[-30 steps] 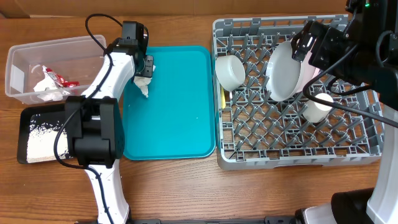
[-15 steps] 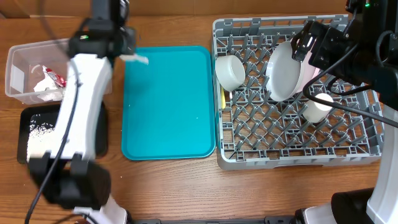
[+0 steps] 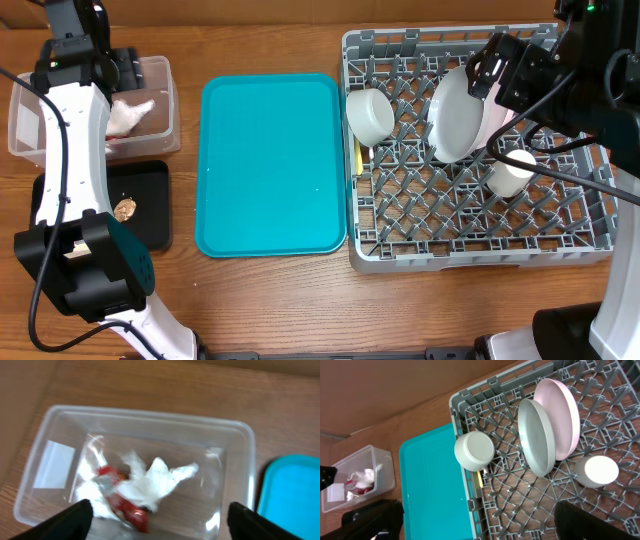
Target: Sort waste into correct bins and load items into the dishwasher rack
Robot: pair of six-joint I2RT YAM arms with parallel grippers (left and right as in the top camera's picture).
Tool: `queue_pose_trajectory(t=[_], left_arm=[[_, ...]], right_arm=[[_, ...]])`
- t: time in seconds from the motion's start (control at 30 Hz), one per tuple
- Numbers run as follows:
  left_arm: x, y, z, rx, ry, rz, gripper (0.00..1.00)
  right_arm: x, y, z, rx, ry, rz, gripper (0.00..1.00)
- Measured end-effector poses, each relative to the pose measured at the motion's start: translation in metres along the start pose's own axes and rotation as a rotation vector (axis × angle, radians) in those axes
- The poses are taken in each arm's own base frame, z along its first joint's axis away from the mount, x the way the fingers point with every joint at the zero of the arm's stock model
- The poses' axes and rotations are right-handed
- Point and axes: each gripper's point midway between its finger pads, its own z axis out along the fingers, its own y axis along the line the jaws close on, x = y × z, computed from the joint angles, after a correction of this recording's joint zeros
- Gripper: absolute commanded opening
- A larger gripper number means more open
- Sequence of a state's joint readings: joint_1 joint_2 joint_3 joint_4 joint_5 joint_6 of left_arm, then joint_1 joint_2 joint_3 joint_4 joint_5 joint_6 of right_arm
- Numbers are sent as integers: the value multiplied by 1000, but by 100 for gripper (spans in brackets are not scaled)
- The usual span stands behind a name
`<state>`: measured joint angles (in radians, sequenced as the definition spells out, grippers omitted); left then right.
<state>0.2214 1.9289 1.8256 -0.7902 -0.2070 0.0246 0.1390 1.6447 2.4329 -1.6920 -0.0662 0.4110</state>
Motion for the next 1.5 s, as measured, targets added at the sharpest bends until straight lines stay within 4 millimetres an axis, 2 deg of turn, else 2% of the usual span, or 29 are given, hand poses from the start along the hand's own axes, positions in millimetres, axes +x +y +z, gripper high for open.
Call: queue_pose_trajectory(t=[0.1,0.13,0.17,0.23,0.27,0.3,0.37,0.43,0.5,0.6,0.67,0.77,0.93,1.2,1.4,1.5], left_arm=[[19,-7,-12,31,83,25,94],[29,-7,-25,40,123,34,95],[29,-6,-37,49,124,34,95],[20,-1,-83,81,83,25,95],[12,0,-121,122,27,14,95],[7,2,-143,139,-14,8,95],[3,5,-216,208,-132,-4,98],[15,9,-270,251,-201,-8,100],[41,13,-315,281,-236,-7,100],[70,16,-349,301,-252,-5,100],[78,16,-357,309,-254,-4,100],[82,15,-357,314,-238,-3,100],[86,14,-355,319,-221,-2,100],[85,13,-352,322,-212,-1,100],[82,11,-342,324,-185,1,100],[81,10,-339,324,-175,1,100]], right_arm=[[-7,5,-8,-28,-45,-15,100],[-9,7,-12,-38,-64,-19,100],[-11,9,-22,-57,-93,-28,100],[-12,15,-41,-99,-142,-57,100],[-12,20,-54,-136,-177,-82,100],[-10,23,-66,-163,-200,-104,100],[-1,32,-98,-238,-257,-161,100],[9,36,-125,-289,-305,-204,100],[21,36,-149,-327,-342,-236,100],[41,31,-170,-344,-354,-259,100],[49,28,-172,-341,-335,-261,100],[57,23,-164,-322,-285,-253,100],[54,24,-158,-316,-269,-253,100],[54,23,-157,-311,-272,-261,100],[42,21,-165,-245,-378,-491,100],[27,27,-177,-227,-491,-622,100]])
